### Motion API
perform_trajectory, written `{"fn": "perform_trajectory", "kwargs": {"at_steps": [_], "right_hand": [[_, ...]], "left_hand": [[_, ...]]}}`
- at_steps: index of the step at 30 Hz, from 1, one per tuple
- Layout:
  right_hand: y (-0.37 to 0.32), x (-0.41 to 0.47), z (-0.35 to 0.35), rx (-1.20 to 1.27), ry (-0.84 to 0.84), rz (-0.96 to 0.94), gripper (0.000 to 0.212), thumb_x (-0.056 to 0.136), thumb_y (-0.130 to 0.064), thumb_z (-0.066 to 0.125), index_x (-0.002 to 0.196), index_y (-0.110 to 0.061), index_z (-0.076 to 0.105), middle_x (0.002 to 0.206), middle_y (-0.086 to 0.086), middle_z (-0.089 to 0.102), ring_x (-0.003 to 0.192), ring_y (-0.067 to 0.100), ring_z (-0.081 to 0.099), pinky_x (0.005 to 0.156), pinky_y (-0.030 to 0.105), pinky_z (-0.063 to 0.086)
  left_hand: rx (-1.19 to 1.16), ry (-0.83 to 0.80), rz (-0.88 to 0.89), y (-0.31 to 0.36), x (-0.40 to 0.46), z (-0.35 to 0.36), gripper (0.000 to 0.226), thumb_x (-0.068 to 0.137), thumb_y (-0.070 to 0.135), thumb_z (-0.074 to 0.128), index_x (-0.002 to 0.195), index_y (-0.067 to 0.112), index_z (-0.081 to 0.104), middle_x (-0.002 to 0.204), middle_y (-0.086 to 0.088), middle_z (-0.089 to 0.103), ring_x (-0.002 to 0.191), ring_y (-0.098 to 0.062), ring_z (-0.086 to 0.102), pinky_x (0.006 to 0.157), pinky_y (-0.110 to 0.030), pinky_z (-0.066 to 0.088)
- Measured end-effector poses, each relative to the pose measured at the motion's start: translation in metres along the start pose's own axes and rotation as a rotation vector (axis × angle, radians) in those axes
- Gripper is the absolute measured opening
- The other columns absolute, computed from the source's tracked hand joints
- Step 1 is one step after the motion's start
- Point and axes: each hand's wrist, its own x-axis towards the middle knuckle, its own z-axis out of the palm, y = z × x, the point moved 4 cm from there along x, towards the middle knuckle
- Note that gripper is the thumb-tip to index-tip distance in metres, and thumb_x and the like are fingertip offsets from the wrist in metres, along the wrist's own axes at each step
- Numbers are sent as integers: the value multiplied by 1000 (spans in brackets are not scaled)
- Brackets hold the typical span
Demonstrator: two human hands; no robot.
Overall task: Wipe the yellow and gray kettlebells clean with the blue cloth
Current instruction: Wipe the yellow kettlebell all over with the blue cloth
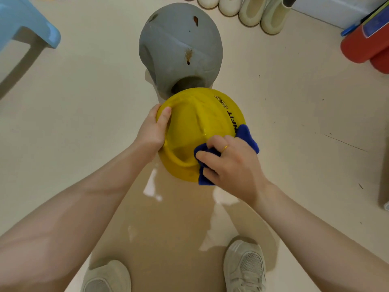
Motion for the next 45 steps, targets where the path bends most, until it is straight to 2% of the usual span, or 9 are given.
{"fn": "perform_trajectory", "kwargs": {"at_steps": [8,11,14,22,28,32,38,43,45], "right_hand": [[13,7,-7,3,151,415,17,78,-16,51,75,-6,65,77,14,57,58,30,51,49,30,40],[-7,6,3,-106,57,297,21,78,-20,47,68,-9,62,70,11,55,52,27,46,50,31,32],[-14,7,15,-133,-60,104,17,81,-19,48,72,-9,59,73,12,55,54,28,46,49,34,41],[9,5,-3,-133,101,378,14,76,-15,51,69,-8,63,74,13,57,53,28,48,48,26,30],[-21,15,20,-131,-16,243,6,71,-15,67,72,-12,62,74,9,56,53,24,44,46,30,34],[-2,23,2,-147,36,157,8,70,-9,69,77,-10,64,81,13,60,58,27,48,49,30,35],[52,17,-19,122,238,590,24,78,-17,55,97,-16,70,95,14,58,75,32,56,60,37,48],[14,23,-15,134,74,186,21,76,-15,56,91,-12,70,89,13,61,68,31,54,60,33,43],[16,38,-13,122,58,203,17,77,-14,59,90,-13,70,88,11,61,69,30,53,60,35,44]], "left_hand": [[-137,70,-183,-2,3,17,63,93,59,31,146,29,19,147,-4,36,129,-31,40,103,-54,39],[-140,64,-193,-2,2,19,61,95,56,30,147,28,16,148,-5,35,129,-31,40,104,-52,38],[-100,63,-144,-3,-1,17,58,96,53,30,147,25,18,145,-7,38,126,-30,42,103,-49,39],[-273,62,-302,-4,-8,23,64,91,59,36,144,33,12,140,-4,38,121,-35,45,96,-57,44],[-270,74,-262,-10,-9,21,60,93,56,36,144,31,16,140,-7,41,119,-33,47,97,-54,44],[-248,43,-102,-14,-9,8,45,95,51,37,131,25,39,127,0,53,112,-25,55,95,-53,47],[-238,-16,-39,-20,-9,-4,50,93,52,39,135,25,42,131,-1,53,117,-24,53,98,-50,46],[-124,-79,26,-16,-12,-16,33,101,36,32,130,26,42,97,9,52,77,-9,51,62,-25,47],[-85,-136,53,-15,-15,-20,26,101,33,31,124,30,43,87,5,50,66,-11,47,54,-23,47]]}}
